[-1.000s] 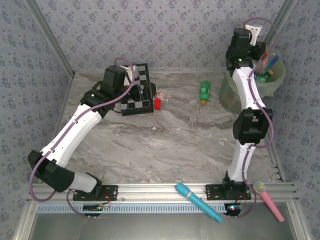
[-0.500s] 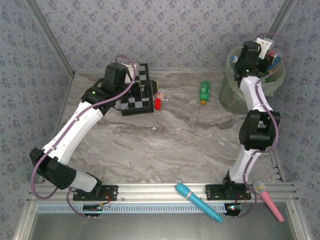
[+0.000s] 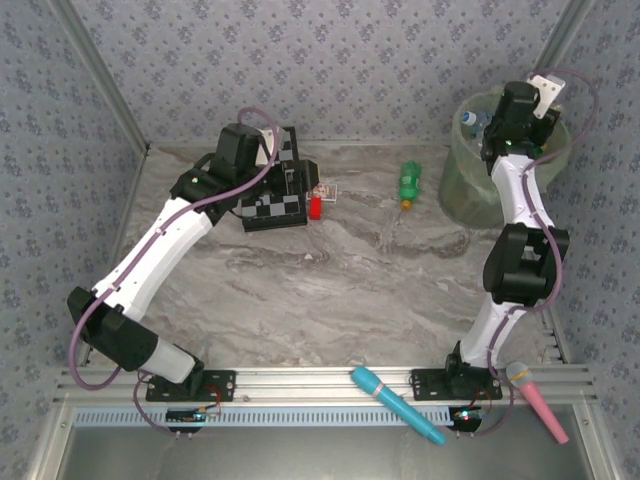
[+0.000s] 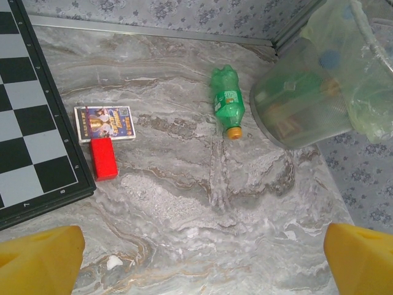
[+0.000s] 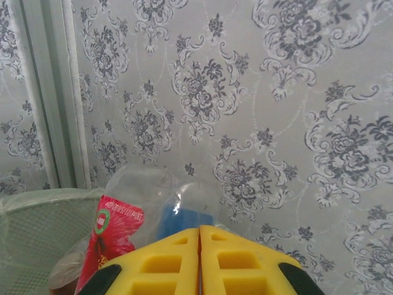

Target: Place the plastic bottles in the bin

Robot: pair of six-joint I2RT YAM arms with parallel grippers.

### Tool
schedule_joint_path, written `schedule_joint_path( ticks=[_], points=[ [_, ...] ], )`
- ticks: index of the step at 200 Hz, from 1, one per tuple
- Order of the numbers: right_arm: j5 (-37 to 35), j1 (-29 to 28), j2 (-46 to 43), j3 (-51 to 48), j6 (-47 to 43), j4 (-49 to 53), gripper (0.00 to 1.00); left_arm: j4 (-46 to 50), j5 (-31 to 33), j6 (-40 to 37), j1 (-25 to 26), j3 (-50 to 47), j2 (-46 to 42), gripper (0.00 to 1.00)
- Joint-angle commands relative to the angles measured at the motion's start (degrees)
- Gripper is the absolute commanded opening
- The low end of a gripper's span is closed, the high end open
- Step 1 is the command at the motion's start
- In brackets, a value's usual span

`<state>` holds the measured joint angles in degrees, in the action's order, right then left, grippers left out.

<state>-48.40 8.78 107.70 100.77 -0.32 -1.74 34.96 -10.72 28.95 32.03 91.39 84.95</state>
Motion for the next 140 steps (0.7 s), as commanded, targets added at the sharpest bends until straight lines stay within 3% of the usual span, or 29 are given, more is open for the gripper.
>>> schedule_joint_path(
  ticks=[1,56,140],
  points=[
    [1.42,0.57,1.76,3.91,4.82,5.87,0.10,0.50,-0.53,-0.62,0.33,3.09,0.33,1.00],
    [3.27,0.74,-0.23,0.71,14.62,15.98,0.10,0.20,-0.35,-0.31,0.39,2.19,-0.21,1.00],
    [5.30,-4.19,-8.68,-3.85,7.58,10.52,0.16,-1.83,-0.27,-0.03,0.43,-1.52,-3.16,1.00]
  ],
)
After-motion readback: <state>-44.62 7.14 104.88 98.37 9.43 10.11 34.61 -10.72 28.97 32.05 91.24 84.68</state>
